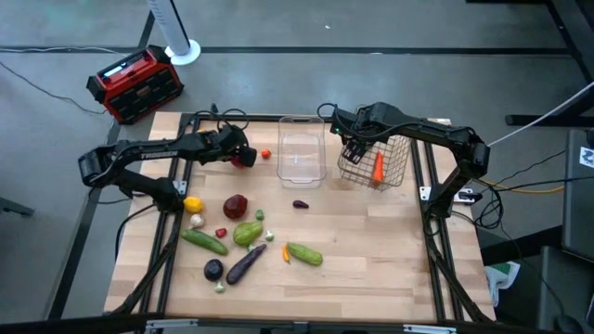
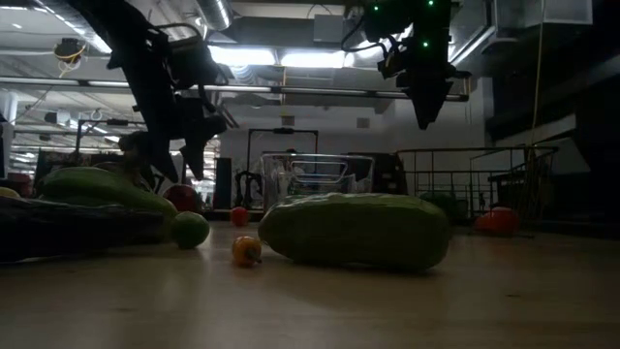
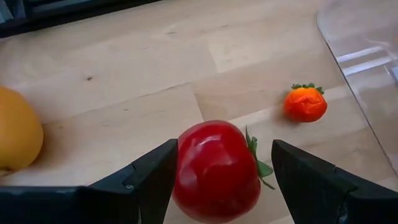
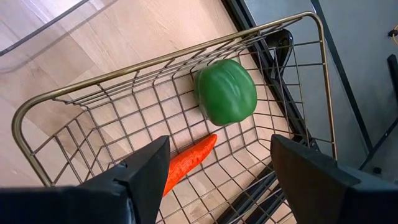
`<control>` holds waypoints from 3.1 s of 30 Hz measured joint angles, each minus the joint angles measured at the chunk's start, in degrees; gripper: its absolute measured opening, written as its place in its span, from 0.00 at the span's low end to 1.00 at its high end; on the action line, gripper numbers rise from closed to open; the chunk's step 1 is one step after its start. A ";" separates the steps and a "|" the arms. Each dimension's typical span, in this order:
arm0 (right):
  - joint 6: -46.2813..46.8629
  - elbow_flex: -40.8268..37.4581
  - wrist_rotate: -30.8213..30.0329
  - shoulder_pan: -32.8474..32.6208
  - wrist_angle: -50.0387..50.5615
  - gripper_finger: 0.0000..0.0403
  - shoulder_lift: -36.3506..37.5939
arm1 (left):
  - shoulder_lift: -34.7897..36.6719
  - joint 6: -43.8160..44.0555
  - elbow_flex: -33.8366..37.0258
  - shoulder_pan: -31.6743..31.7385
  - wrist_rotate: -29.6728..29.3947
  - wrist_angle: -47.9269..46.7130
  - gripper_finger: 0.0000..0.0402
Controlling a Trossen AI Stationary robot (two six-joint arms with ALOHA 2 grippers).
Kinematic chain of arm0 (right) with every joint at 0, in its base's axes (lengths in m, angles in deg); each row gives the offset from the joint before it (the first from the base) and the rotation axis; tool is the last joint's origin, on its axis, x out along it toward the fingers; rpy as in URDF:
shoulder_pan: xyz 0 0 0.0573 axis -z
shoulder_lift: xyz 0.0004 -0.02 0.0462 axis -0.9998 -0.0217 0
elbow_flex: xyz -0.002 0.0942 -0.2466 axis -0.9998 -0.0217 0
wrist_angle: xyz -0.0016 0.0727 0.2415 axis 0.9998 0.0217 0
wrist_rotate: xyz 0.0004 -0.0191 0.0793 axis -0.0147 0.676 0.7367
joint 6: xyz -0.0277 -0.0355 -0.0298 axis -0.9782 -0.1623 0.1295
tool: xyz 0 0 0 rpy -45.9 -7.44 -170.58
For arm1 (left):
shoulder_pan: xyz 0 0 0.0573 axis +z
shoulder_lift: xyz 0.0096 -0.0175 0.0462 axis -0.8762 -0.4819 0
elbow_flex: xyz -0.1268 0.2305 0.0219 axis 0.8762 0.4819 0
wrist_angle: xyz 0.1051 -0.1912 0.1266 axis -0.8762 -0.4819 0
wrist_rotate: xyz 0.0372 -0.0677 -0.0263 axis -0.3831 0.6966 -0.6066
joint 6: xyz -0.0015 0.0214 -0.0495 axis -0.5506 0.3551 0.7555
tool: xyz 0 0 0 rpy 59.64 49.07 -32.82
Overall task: Sort produce into baskets
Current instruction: Put the red tomato into the transparent bin
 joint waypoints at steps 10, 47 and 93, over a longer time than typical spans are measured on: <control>0.00 0.00 0.02 0.00 -0.94 0.68 0.00 | 0.00 -0.43 0.01 0.00 0.00 0.02 0.63; 0.02 0.00 0.04 -0.02 -32.87 0.68 0.00 | -0.46 -38.79 0.09 0.38 2.71 -1.34 0.98; 0.00 0.00 0.02 0.00 -32.81 0.68 0.00 | 9.53 -31.07 -0.80 -4.77 12.73 19.54 0.74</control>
